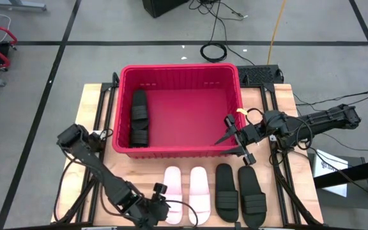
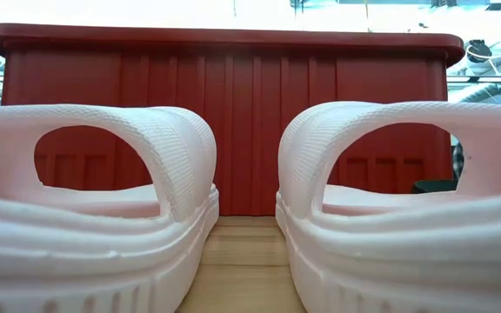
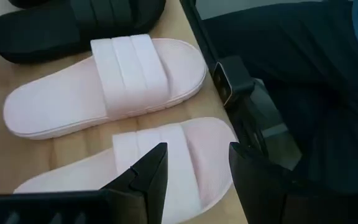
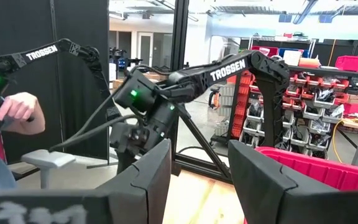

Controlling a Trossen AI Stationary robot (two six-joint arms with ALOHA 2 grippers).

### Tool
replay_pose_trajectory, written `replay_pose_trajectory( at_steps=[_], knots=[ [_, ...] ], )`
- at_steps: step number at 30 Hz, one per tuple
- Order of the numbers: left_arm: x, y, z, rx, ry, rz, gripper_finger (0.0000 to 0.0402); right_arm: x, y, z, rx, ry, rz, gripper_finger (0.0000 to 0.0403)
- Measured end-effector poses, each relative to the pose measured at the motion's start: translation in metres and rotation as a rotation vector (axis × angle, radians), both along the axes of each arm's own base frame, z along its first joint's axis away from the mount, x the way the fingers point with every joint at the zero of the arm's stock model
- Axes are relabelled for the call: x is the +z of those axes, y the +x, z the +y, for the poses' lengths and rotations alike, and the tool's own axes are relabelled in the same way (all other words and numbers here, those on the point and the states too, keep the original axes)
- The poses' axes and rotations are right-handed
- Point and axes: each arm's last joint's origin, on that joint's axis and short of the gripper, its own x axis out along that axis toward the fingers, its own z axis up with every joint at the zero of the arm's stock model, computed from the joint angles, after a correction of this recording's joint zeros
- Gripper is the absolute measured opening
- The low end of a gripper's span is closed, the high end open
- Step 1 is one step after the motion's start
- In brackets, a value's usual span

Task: Pick and place slides into bin
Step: Put the white slipper into the red bin

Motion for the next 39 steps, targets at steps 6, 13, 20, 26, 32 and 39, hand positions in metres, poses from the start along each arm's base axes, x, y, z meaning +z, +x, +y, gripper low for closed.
replay_pose_trajectory(
  at_steps=[6,13,20,26,32,39],
  knots=[
    [0.005,-0.004,-0.004,0.082,-0.009,-0.022,0.0163,0.000,0.000,0.000,0.000,0.000,0.001,0.0153],
    [-0.009,0.004,-0.015,0.106,-0.031,0.016,0.0163,-0.001,0.000,0.000,0.003,0.029,0.026,0.0153],
    [-0.014,0.032,-0.037,0.134,0.056,0.082,0.0163,-0.003,0.001,0.000,0.011,0.066,0.059,0.0153],
    [-0.009,0.050,-0.056,0.179,0.083,0.074,0.0163,-0.004,0.001,0.003,0.025,0.073,0.067,0.0153],
    [-0.028,0.054,-0.065,0.262,0.114,0.154,0.0163,-0.004,0.000,0.009,0.052,0.065,0.068,0.0153],
    [-0.050,0.049,-0.061,0.372,0.165,0.271,0.0163,-0.004,-0.001,0.012,0.063,0.048,0.060,0.0153]
  ],
)
